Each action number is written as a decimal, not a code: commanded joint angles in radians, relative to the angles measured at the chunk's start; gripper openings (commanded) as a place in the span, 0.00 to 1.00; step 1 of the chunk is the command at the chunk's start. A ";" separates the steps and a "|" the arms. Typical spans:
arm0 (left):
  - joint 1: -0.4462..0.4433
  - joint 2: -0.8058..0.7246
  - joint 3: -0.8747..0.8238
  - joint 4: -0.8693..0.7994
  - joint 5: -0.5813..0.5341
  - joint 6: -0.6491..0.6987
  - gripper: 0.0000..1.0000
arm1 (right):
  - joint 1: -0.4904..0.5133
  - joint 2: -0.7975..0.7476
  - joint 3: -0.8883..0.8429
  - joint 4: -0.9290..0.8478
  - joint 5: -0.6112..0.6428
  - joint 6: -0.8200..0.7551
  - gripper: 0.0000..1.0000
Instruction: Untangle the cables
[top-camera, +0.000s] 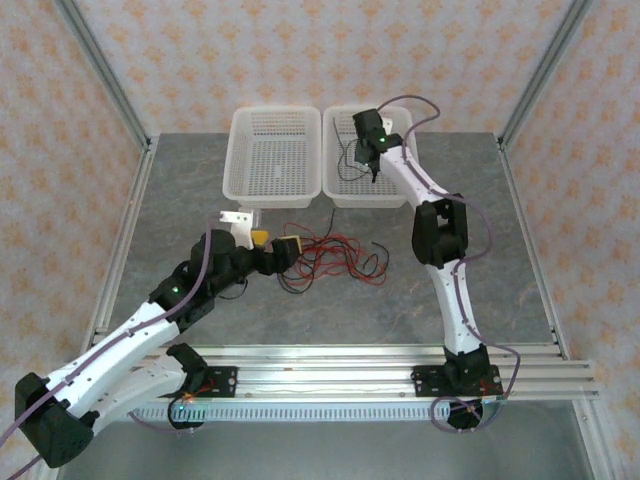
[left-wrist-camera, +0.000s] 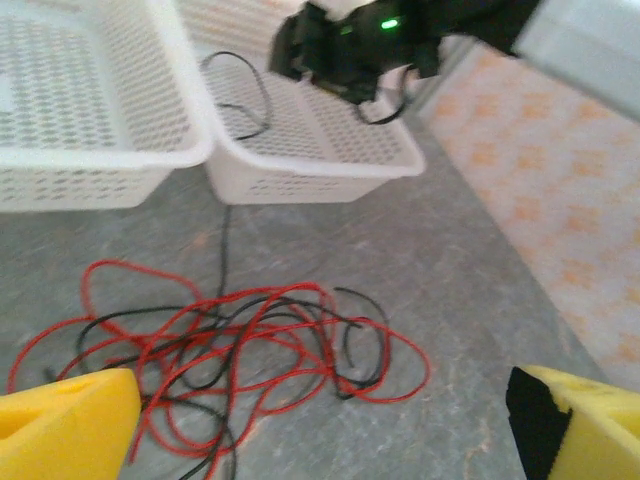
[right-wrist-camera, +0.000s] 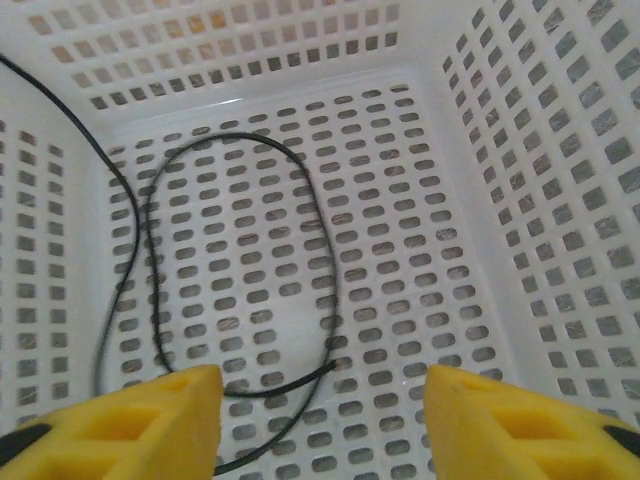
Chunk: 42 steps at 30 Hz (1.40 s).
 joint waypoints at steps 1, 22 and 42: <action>0.001 0.012 0.047 -0.189 -0.130 -0.085 0.90 | -0.007 -0.052 0.019 -0.115 -0.064 0.053 0.58; 0.046 0.389 0.242 -0.357 -0.202 -0.012 0.58 | 0.036 -0.646 -0.626 0.040 -0.218 0.088 0.63; 0.090 0.656 0.331 -0.251 -0.079 0.041 0.44 | 0.068 -1.010 -1.051 0.167 -0.242 0.130 0.56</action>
